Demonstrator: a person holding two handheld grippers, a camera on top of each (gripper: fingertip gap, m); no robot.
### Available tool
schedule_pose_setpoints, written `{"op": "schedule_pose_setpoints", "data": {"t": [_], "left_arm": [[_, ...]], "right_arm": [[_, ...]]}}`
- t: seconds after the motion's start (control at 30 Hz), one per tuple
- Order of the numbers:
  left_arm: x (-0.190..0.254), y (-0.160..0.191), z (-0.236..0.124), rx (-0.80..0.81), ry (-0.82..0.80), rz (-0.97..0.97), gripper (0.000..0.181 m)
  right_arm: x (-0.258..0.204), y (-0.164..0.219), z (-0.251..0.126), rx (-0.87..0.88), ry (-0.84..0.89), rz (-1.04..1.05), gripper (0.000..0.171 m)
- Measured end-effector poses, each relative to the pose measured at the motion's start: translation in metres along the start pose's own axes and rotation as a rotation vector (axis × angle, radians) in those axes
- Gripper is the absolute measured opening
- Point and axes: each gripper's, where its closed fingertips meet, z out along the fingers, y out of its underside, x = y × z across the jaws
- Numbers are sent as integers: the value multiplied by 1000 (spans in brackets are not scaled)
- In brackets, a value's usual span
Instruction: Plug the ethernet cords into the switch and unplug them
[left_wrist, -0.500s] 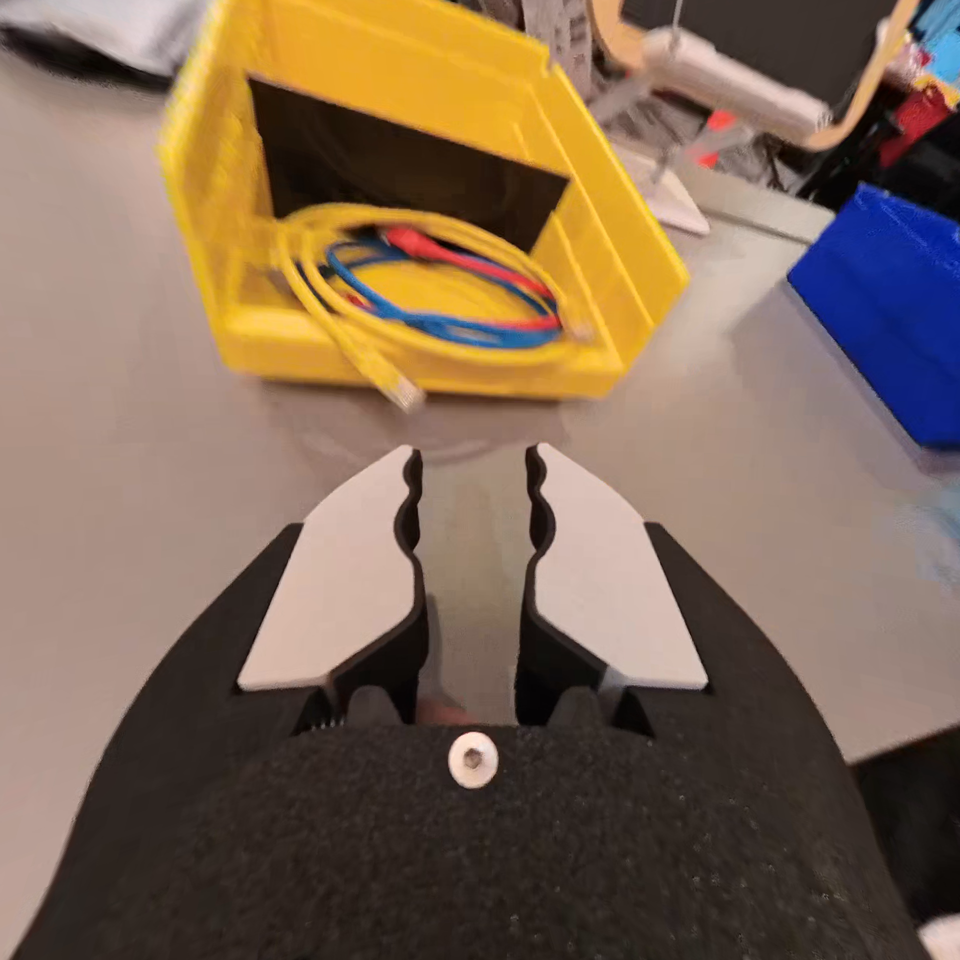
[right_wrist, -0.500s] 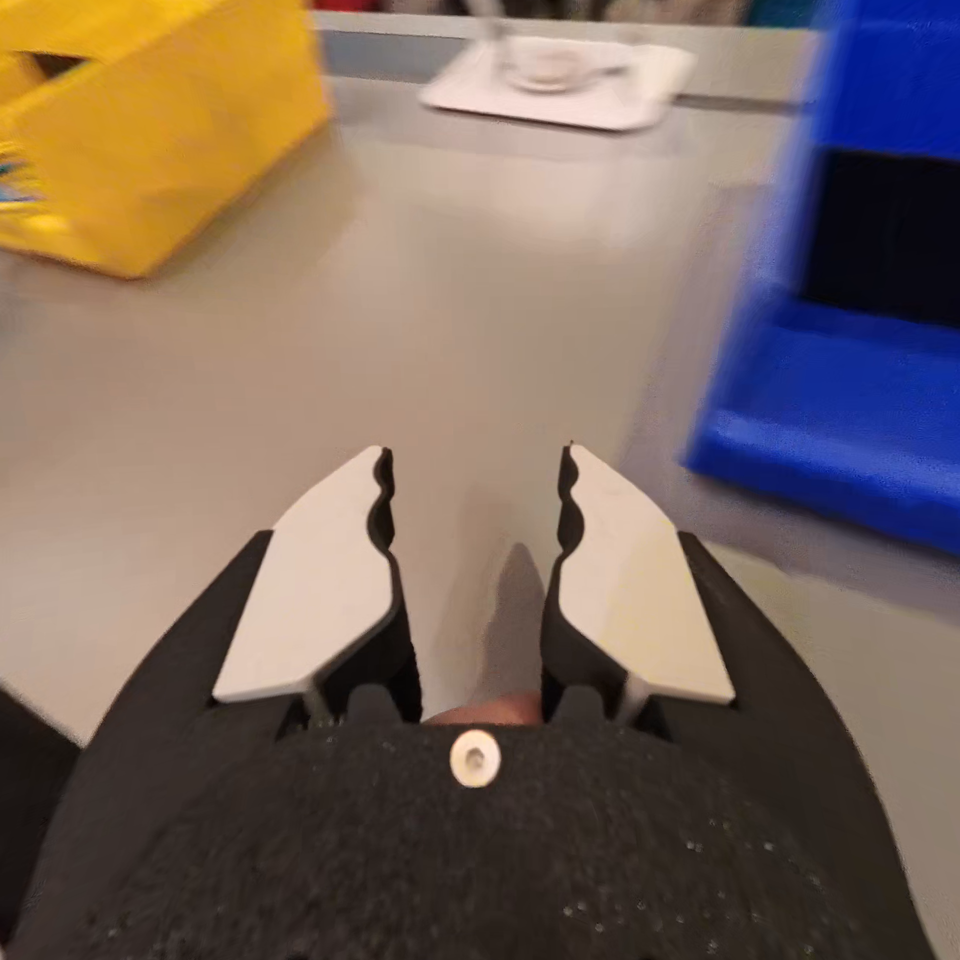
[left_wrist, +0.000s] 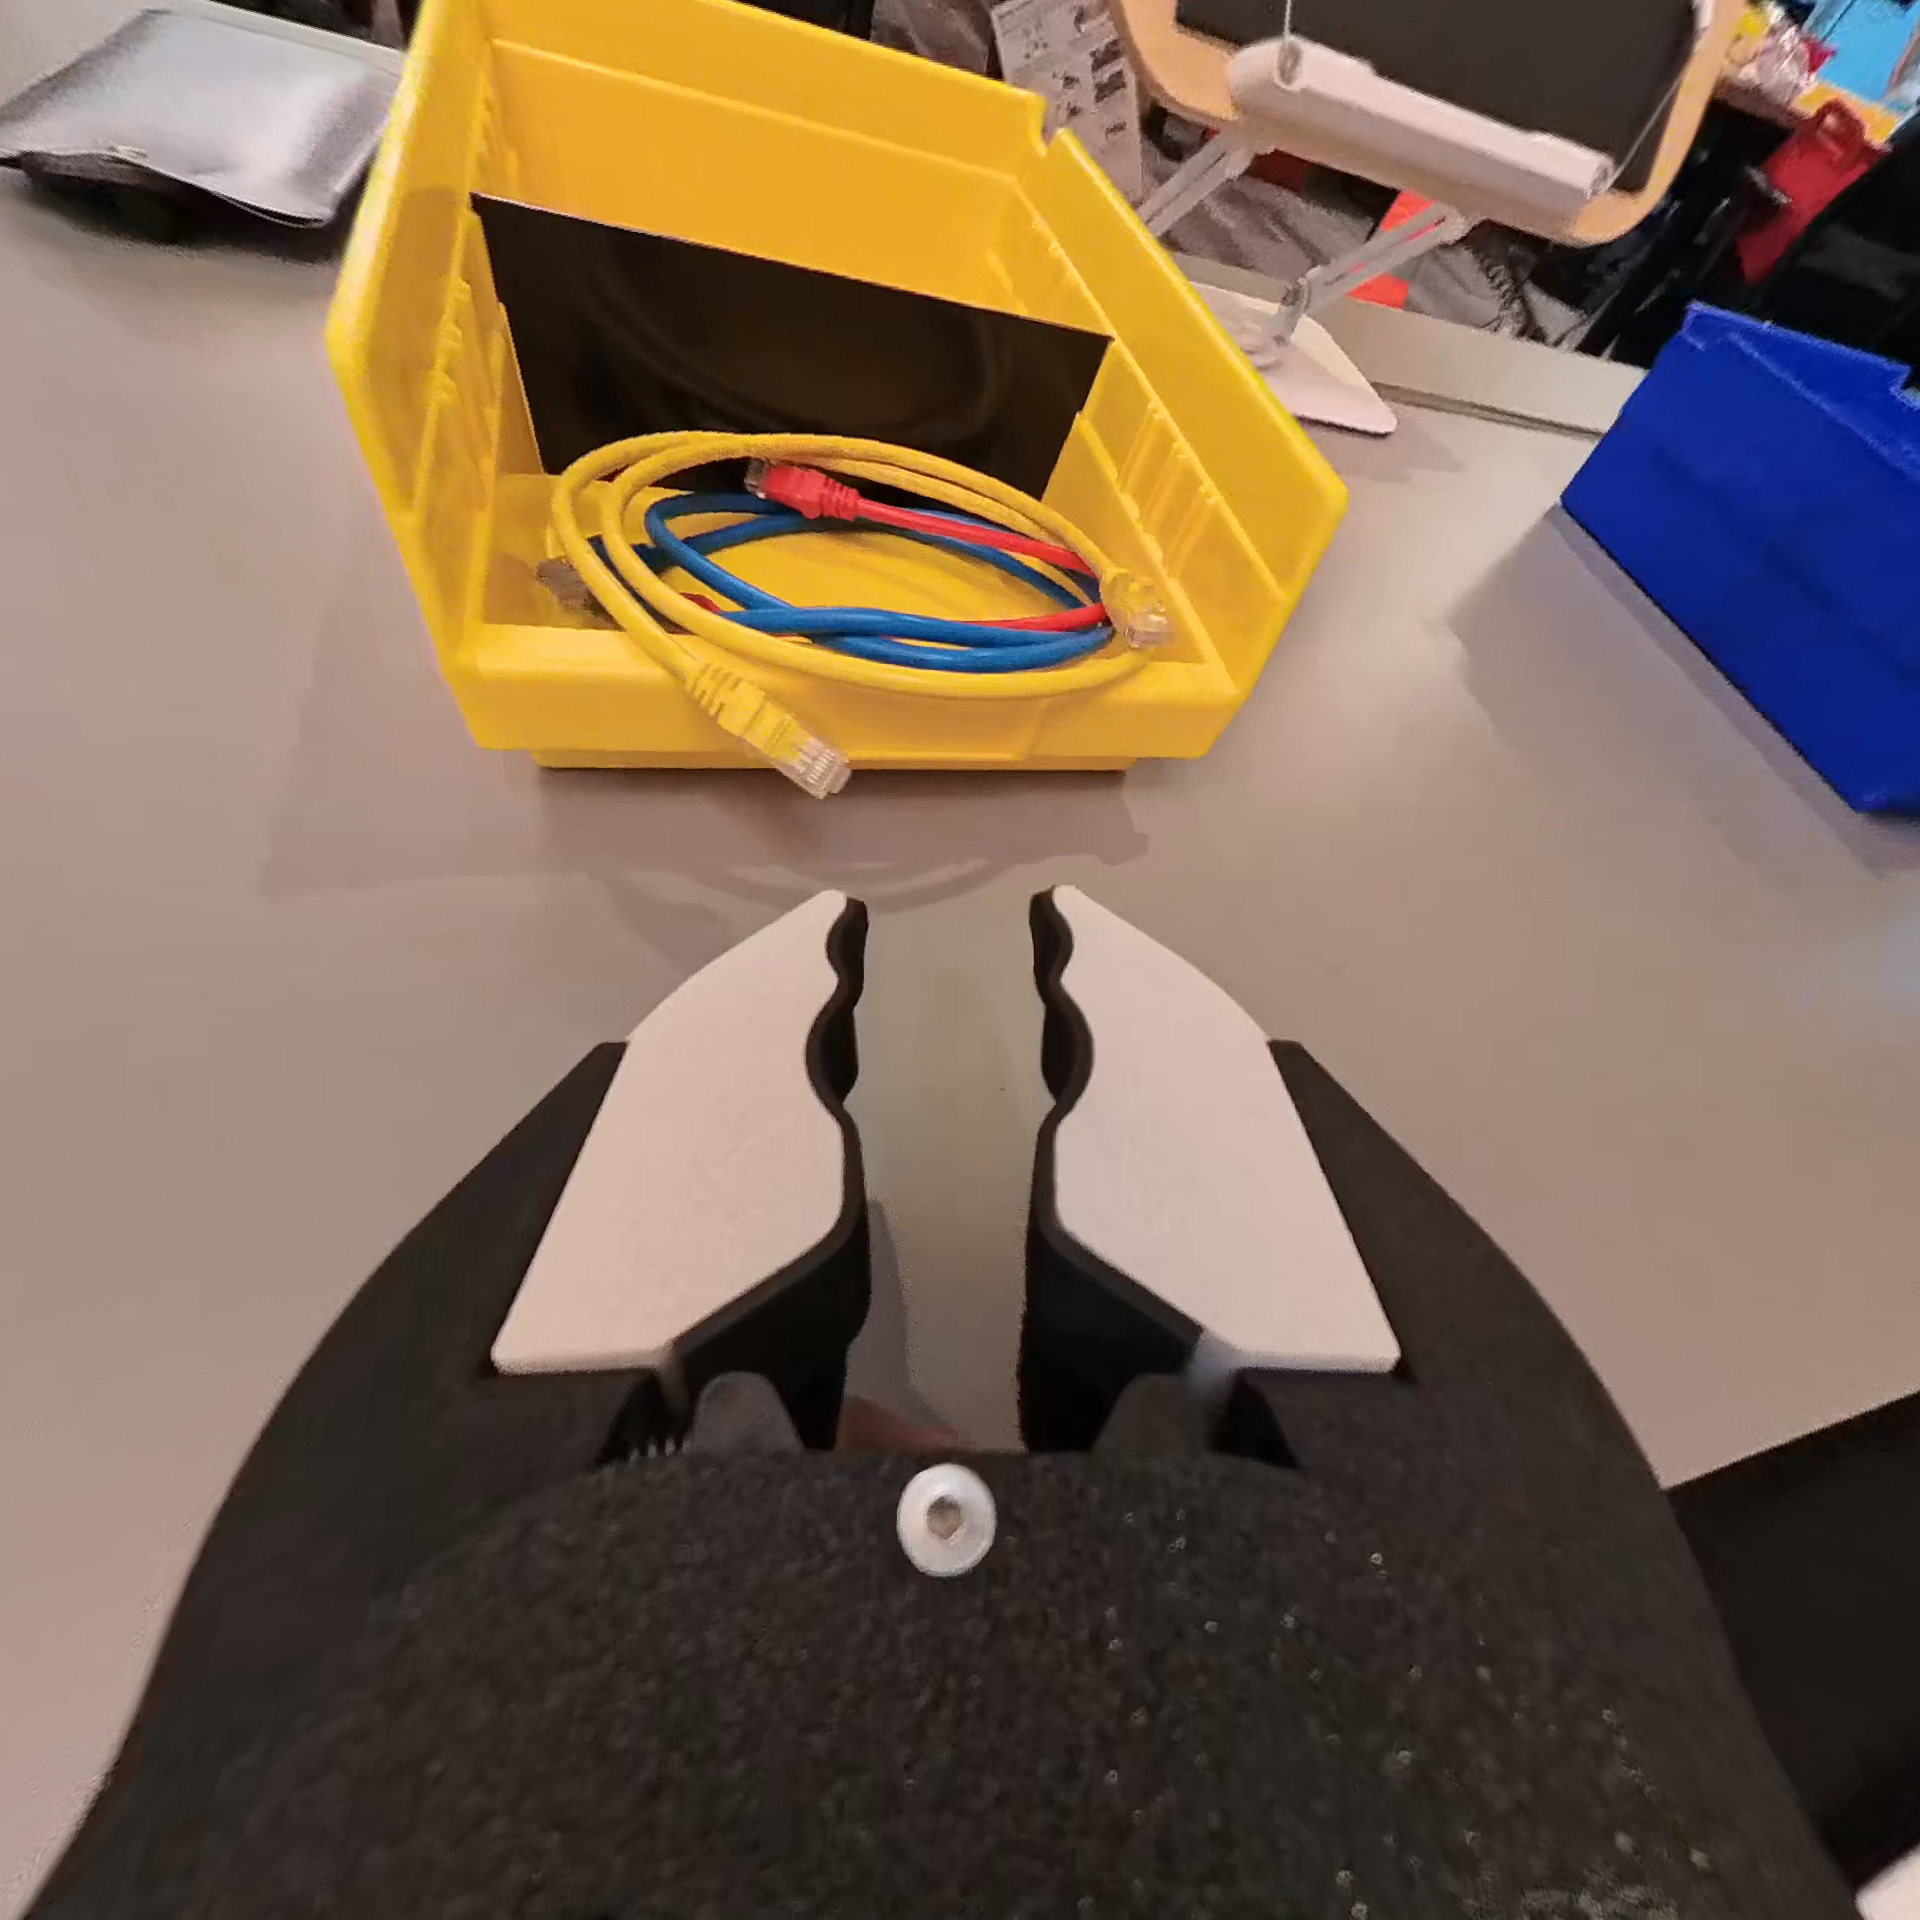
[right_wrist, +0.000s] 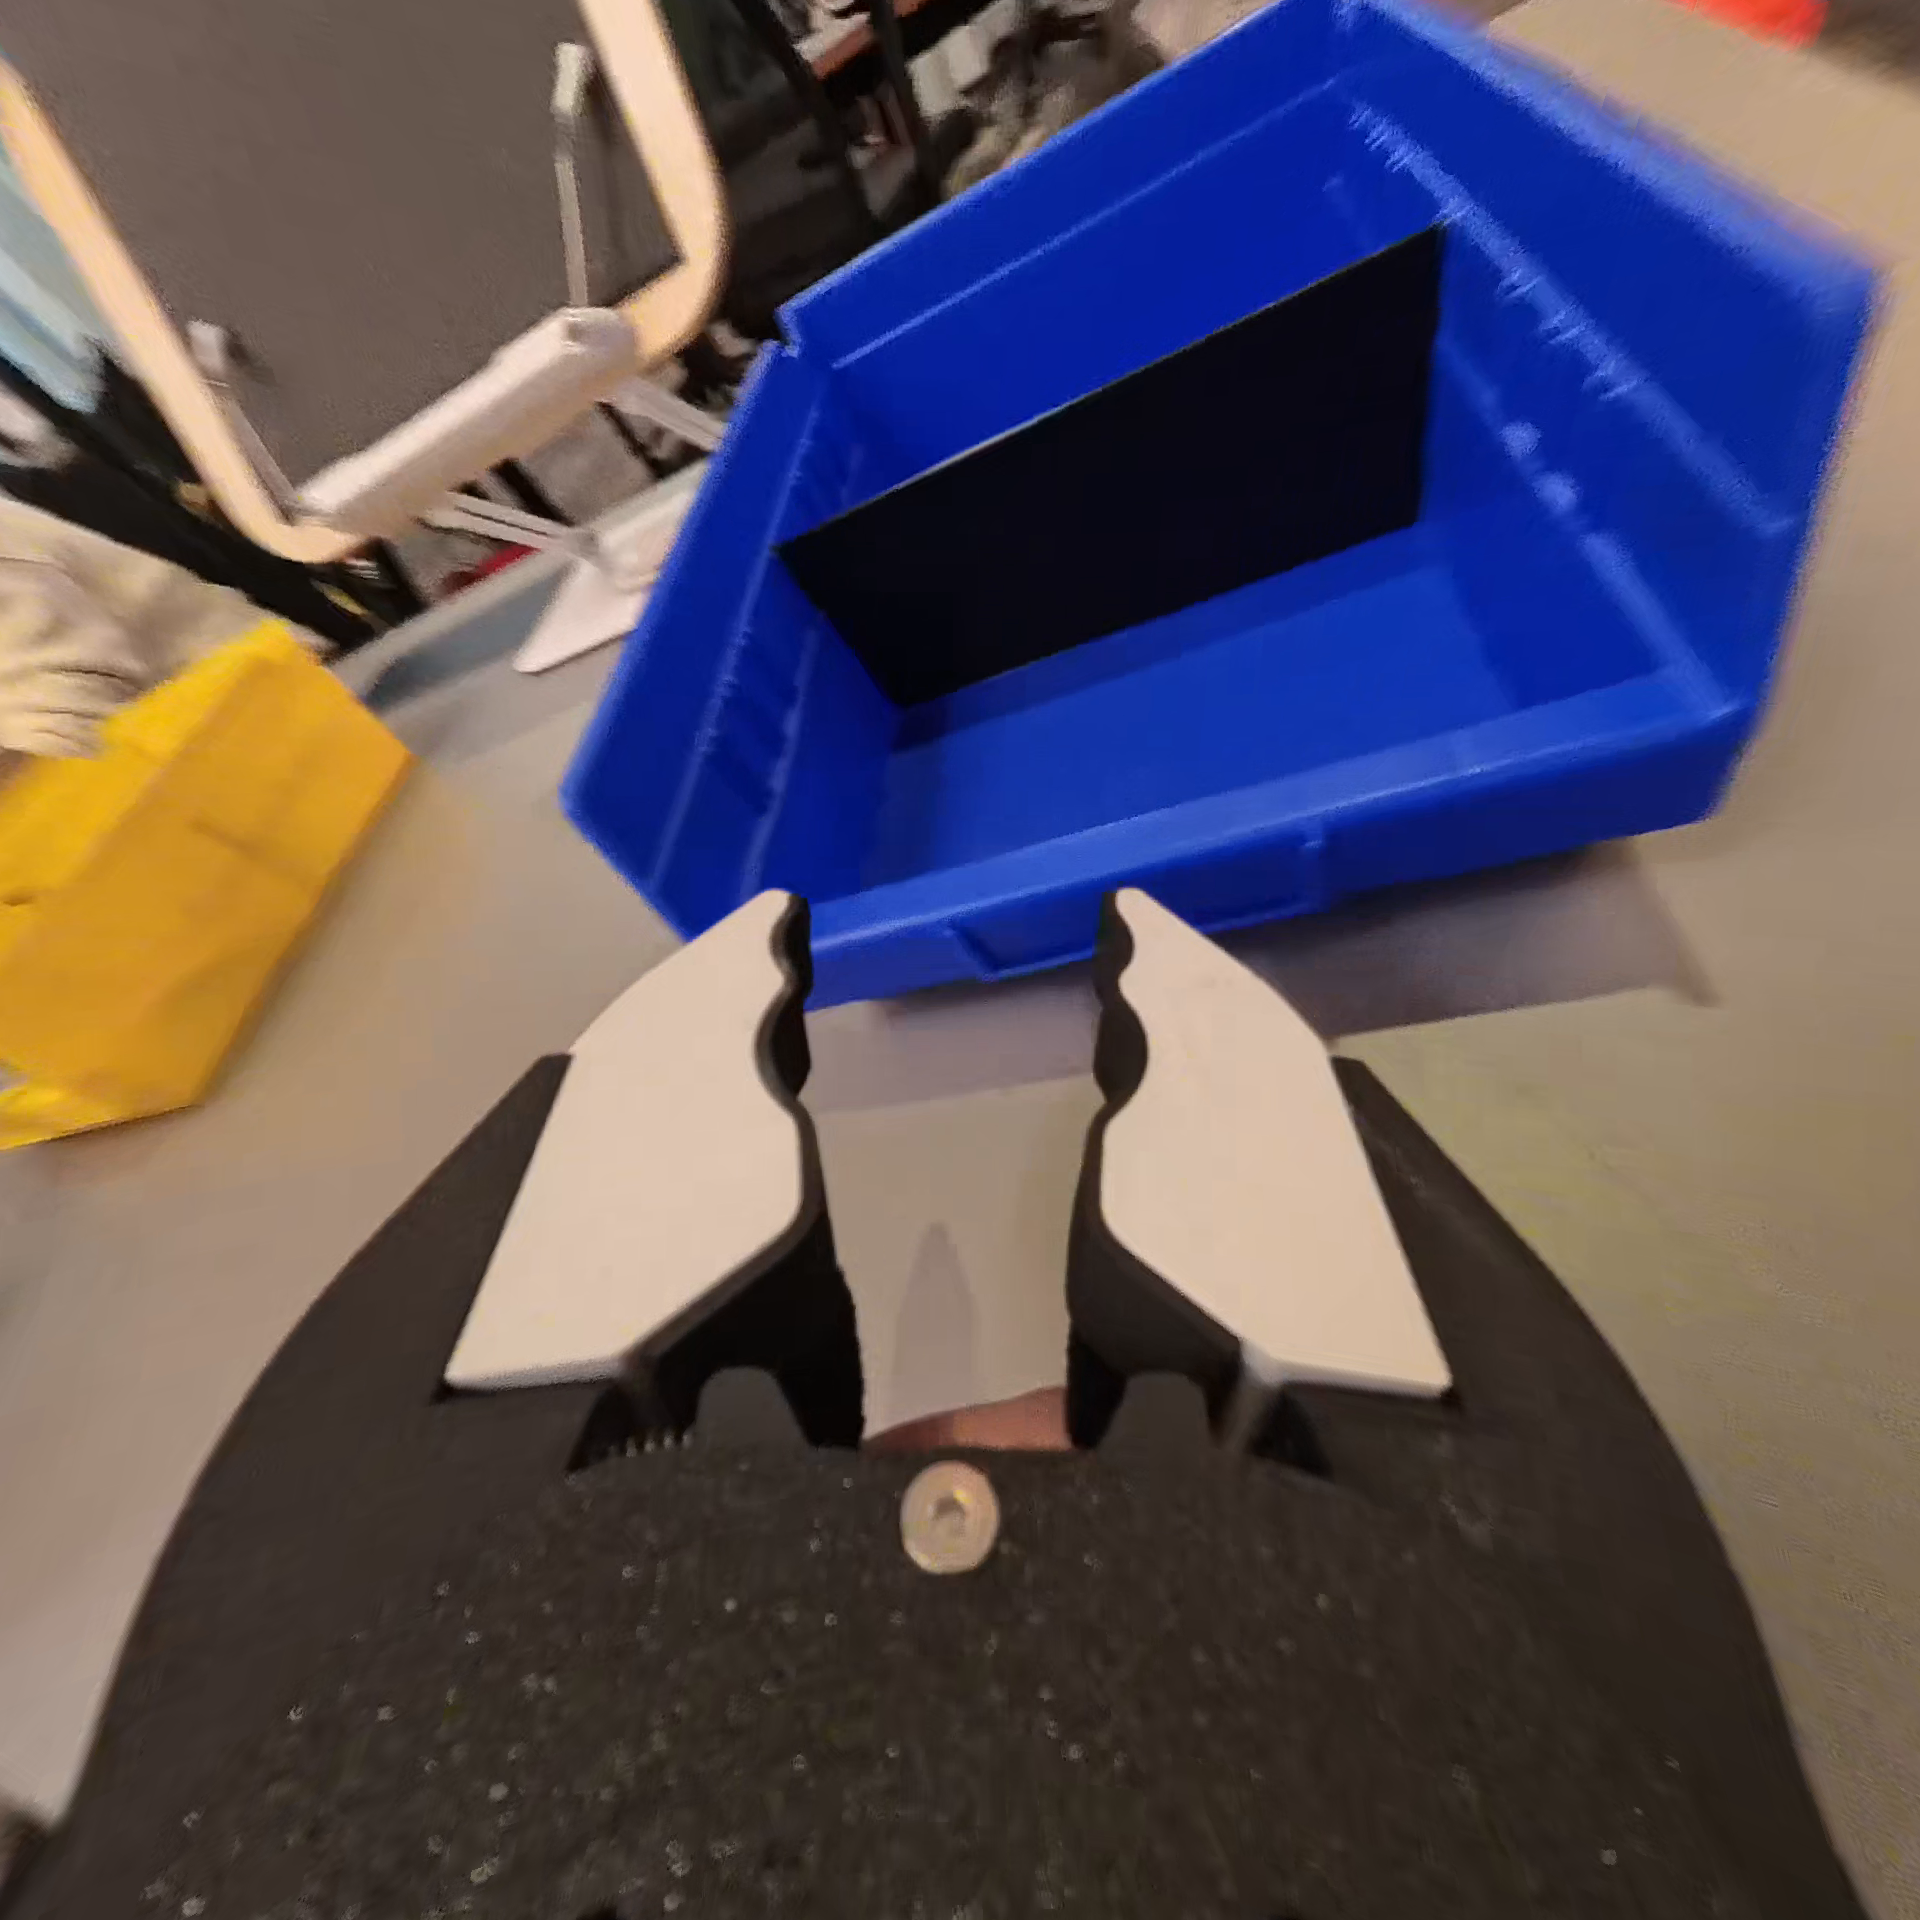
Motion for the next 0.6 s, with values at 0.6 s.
{"op": "schedule_pose_setpoints", "data": {"t": [0.6], "left_arm": [[-23, 16, -19, -39, -86, -7, 30]], "right_arm": [[-4, -15, 3, 25, 34, -106, 46]]}}
